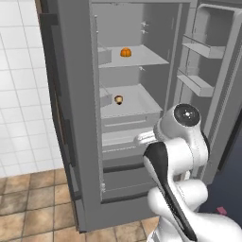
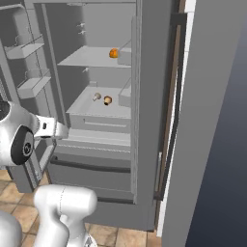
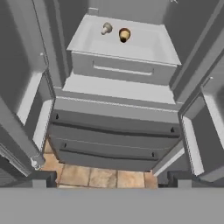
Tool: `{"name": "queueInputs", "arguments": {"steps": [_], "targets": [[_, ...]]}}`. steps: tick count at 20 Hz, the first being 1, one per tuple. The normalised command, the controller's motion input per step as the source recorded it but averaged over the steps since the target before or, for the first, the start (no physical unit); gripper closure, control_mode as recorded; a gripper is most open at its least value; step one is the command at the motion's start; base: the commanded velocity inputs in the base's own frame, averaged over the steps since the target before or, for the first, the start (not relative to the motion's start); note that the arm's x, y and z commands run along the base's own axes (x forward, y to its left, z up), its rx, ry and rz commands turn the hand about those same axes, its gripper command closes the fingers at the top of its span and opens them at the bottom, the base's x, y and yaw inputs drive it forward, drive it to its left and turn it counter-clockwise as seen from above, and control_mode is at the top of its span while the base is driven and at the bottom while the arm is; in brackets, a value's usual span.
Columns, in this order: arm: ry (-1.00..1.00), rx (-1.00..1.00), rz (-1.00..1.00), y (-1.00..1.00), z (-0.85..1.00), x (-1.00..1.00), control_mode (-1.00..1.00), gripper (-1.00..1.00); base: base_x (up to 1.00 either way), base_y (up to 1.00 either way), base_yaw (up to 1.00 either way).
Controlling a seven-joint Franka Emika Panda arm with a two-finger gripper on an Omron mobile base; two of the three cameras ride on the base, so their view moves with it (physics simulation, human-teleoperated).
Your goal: Place the mushroom in the correct fridge rack based on whether it is a fruit or vegetable. Finally, close the fridge door.
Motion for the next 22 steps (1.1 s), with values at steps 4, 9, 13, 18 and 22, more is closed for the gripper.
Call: {"name": "queueInputs", "arguments": {"steps": [4,9,13,18,22], "targets": [[-0.15,-0.32,0.24,0.92,0.64,-0.95,-1.00,-1.00,0.00,0.00,0.00],[-0.14,-0.32,0.26,0.92,0.15,-0.82,-1.00,-1.00,0.00,0.00,0.00],[-0.11,-0.33,0.24,1.00,0.01,-0.47,-1.00,-1.00,0.00,0.00,0.00],[0.00,-0.31,0.13,1.00,0.00,0.24,-1.00,-1.00,0.00,0.00,0.00],[0.00,-0.32,0.10,1.00,0.00,0.57,-1.00,-1.00,0.00,0.00,0.00]]}}
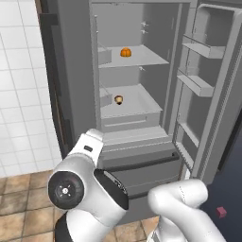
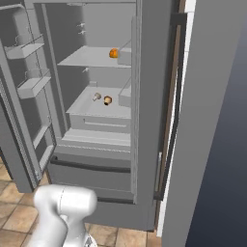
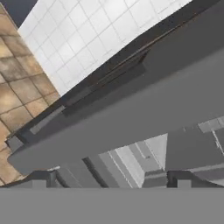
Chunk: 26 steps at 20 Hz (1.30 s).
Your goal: Place the mushroom in the correct fridge rack based on whether it is a fruit or vegetable. Finally, close the fridge door.
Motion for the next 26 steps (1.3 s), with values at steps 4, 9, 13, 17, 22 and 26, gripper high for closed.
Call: {"name": "queueInputs", "arguments": {"steps": [4,9,13,17,22,26], "targets": [[-0.01,-0.30,0.09,1.00,-0.01,0.51,-1.00,-1.00,0.00,0.00,0.00],[0.00,-0.19,0.03,0.89,-0.09,0.77,-1.00,-1.00,0.00,0.00,0.00],[0.00,-0.12,0.00,0.75,-0.11,0.85,-1.00,-1.00,0.00,0.00,0.00],[0.00,-0.13,-0.01,0.56,-0.18,0.71,-1.00,-1.00,0.00,0.00,0.00],[0.01,-0.05,-0.14,-0.16,-0.14,0.62,-1.00,-1.00,0.00,0.00,0.00],[0.00,0.00,-0.11,-0.72,0.00,0.59,-1.00,-1.00,0.00,0.00,0.00]]}}
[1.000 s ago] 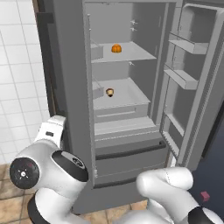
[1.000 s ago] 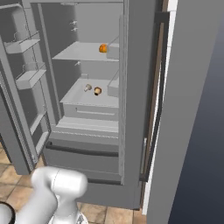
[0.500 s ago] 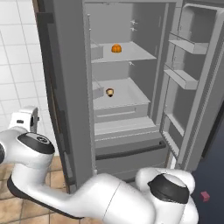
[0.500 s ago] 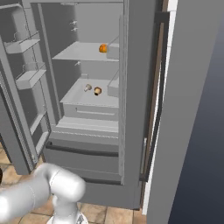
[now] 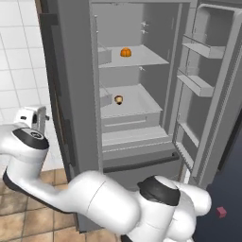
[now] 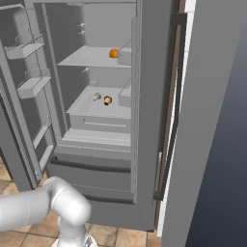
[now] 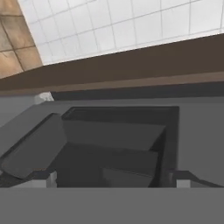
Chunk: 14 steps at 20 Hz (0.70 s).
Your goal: Place the mushroom in the correct fridge rack based on whether it is a fruit or vegetable. Finally, close the fridge door.
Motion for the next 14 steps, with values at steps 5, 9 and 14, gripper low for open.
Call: {"name": "queueInputs", "arguments": {"steps": [5,9,14], "targets": [[0.00,0.00,-0.06,-0.86,0.00,0.27,-1.00,-1.00,0.00,0.00,0.00],[-0.07,0.00,-0.01,-1.00,0.00,-0.16,-1.00,-1.00,0.00,0.00,0.00],[-0.07,0.01,-0.01,-1.00,0.00,-0.14,-1.00,-1.00,0.00,0.00,0.00]]}}
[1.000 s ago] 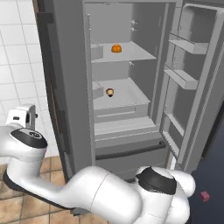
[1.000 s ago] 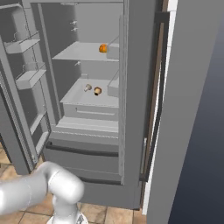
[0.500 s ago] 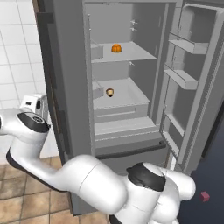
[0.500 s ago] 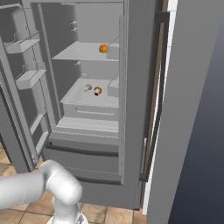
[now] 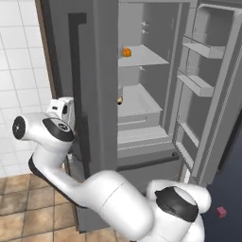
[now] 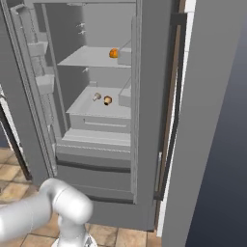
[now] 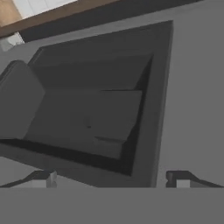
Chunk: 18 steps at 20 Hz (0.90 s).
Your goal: Place the mushroom in the correct fridge rack based on whether it is a fruit or vegetable. Finally, close the fridge door.
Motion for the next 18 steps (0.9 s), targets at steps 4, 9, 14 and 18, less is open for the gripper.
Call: {"name": "queueInputs", "arguments": {"steps": [4,9,14,18], "targets": [[0.00,0.02,0.00,-0.98,0.00,0.39,-1.00,-1.00,0.00,0.00,0.00],[0.00,0.02,0.00,-0.78,0.11,0.73,-1.00,-1.00,0.00,0.00,0.00],[0.00,0.00,0.00,-0.59,0.08,0.52,-1.00,-1.00,0.00,0.00,0.00],[0.00,0.00,0.00,-0.24,0.15,0.39,-1.00,-1.00,0.00,0.00,0.00]]}}
